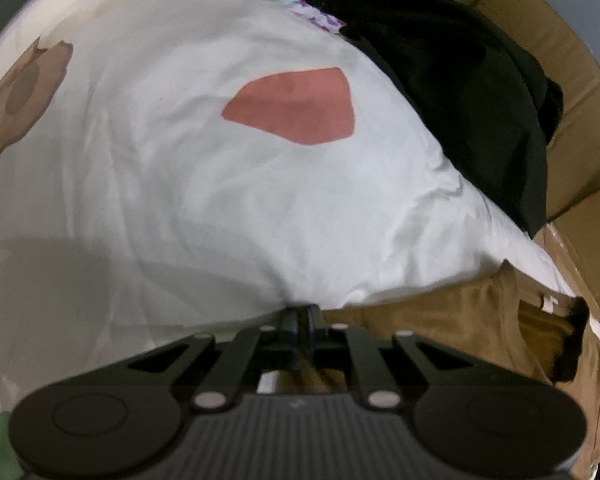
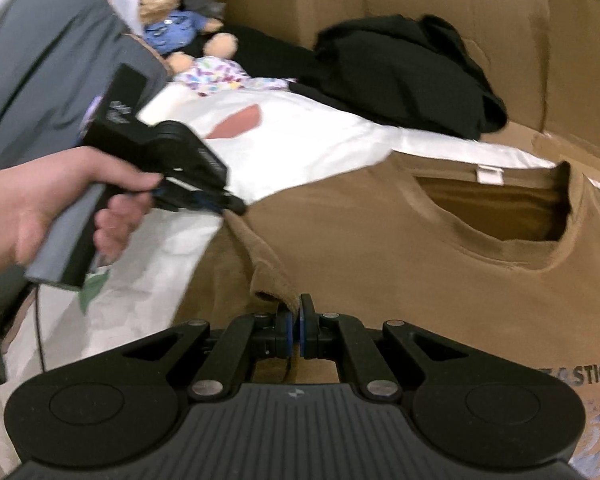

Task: Fold clothes

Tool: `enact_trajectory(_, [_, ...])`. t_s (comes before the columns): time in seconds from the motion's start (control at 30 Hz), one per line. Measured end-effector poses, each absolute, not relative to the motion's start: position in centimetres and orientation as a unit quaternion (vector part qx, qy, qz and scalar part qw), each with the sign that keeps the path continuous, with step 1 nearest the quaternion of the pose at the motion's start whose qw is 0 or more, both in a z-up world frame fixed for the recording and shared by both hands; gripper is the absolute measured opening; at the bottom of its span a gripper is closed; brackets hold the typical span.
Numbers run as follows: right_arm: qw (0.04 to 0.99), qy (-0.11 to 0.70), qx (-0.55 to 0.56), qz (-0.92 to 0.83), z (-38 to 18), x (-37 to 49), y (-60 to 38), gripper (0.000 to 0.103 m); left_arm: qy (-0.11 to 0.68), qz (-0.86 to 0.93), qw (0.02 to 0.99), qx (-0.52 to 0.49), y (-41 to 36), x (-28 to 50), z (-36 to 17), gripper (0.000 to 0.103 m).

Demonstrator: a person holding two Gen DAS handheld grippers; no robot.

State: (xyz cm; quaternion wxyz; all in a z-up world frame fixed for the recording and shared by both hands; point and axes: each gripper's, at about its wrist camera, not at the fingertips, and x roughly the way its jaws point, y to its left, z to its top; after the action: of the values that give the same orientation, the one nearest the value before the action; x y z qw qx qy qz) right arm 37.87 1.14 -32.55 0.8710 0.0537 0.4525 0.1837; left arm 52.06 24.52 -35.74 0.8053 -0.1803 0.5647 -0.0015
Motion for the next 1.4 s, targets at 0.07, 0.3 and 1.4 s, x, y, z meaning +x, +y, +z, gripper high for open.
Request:
enact_trajectory(0.07, [0.869,0.458,0.055,0.179,-33.0,38.3,0.8,0.003,0.563,-0.001,0.805,-0.188,24.7,52.0,-35.8,0.008])
enact_trajectory(0.3, [0.859,0.489,0.04,0.144,-34.5,40.2,-0.3,0.022,0.529,-0.017,0.822,-0.211,25.3,50.5,-35.1,0.014])
enact_trajectory(1.4, [0.856,0.492,0.074,0.14,-33.0,29.4,0.0,0.035,0.539,-0.153,0.817,-0.14,23.1,33.5,-33.1,0.03])
